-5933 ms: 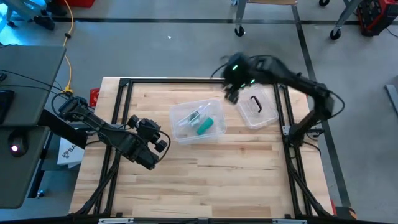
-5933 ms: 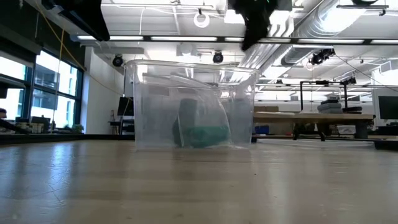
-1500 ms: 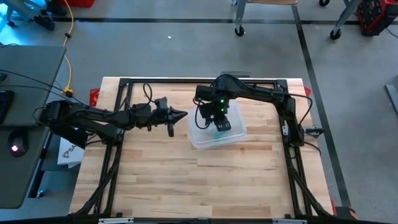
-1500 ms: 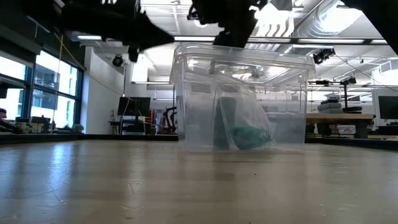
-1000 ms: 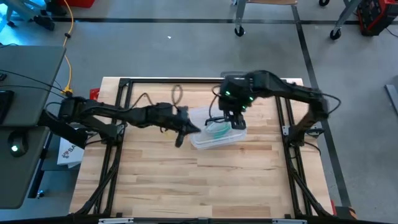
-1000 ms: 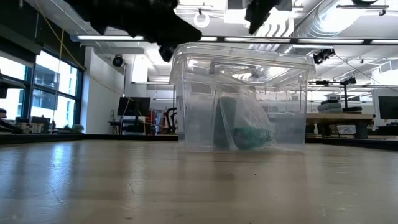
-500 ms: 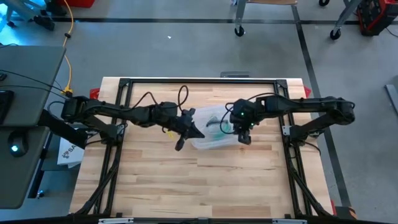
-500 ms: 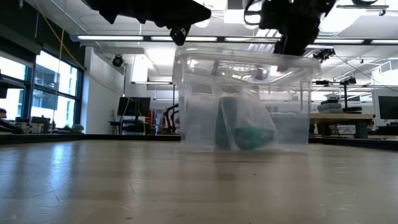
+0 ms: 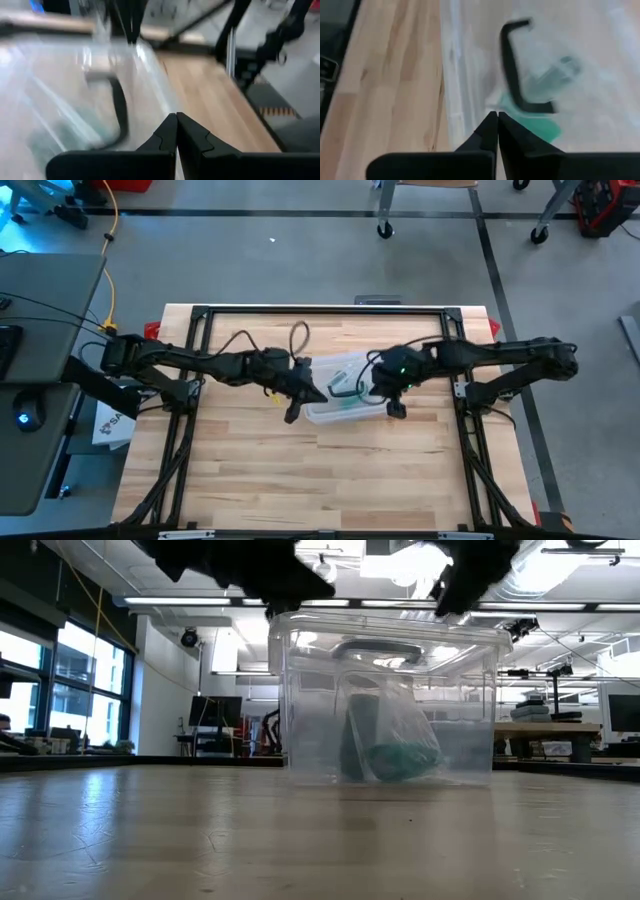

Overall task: Roll bandage
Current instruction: Close the transparent bin

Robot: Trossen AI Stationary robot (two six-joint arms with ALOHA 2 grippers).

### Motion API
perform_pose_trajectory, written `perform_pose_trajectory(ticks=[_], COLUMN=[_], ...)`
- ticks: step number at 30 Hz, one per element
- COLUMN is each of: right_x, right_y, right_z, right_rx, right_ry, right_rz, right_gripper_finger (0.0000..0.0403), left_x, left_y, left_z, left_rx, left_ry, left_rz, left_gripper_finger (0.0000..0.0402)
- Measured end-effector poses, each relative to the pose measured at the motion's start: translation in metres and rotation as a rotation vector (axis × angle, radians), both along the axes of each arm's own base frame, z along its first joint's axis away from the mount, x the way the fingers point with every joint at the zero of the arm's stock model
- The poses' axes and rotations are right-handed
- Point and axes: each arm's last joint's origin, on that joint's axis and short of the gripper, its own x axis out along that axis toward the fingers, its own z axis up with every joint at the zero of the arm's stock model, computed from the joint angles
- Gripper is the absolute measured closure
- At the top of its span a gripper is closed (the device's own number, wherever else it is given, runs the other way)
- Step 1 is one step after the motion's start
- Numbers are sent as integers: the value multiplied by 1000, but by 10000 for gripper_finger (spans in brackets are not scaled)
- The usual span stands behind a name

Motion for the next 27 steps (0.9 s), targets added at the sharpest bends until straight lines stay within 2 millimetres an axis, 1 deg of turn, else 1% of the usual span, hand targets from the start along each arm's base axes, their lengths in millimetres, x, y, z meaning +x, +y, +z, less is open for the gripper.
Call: perform_pose_trajectory(ticks=[2, 4, 7, 8, 10, 11, 14, 17, 18, 21, 22, 24, 26, 27], right_x=[0, -1, -4, -5, -7, -8, -8, -5, -3, 8, 12, 22, 35, 40], right_y=[5, 8, 8, 7, 7, 7, 8, 6, 4, -3, -6, -12, -18, -20], right_z=[-15, -35, -61, -64, -63, -57, -37, -6, -2, -1, -3, -7, -21, -35], right_rx=[6, 21, 44, 49, 51, 47, 38, 27, 4, -50, -56, -37, -12, -1], right_ry=[18, 24, 3, 0, -12, -30, -105, -278, -306, -367, -374, -390, -342, -282], right_rz=[12, 3, -29, -33, -51, -61, -65, -67, -69, -81, -85, -80, -75, -75], right_gripper_finger=[402, 402, 402, 402, 402, 402, 403, 403, 403, 403, 403, 403, 403, 403], left_x=[2, 4, 8, 9, 10, 10, 7, -1, -3, -8, -10, -12, -12, -12], left_y=[-4, -6, -5, -5, -5, -5, -4, -4, -3, 4, 7, 11, 16, 18], left_z=[-13, -29, -41, -45, -46, -46, -35, -23, -18, -1, 1, -3, -10, -11], left_rx=[1, 6, 26, 27, 26, 23, 17, 19, 22, 46, 51, 55, 48, 44], left_ry=[67, 146, 202, 219, 221, 217, 169, 147, 126, 67, 66, 112, 160, 167], left_rz=[-12, -18, 5, 7, 6, 9, 15, 29, 39, 114, 137, 163, 190, 206], left_gripper_finger=[401, 401, 401, 401, 401, 401, 401, 401, 401, 401, 401, 401, 401, 401])
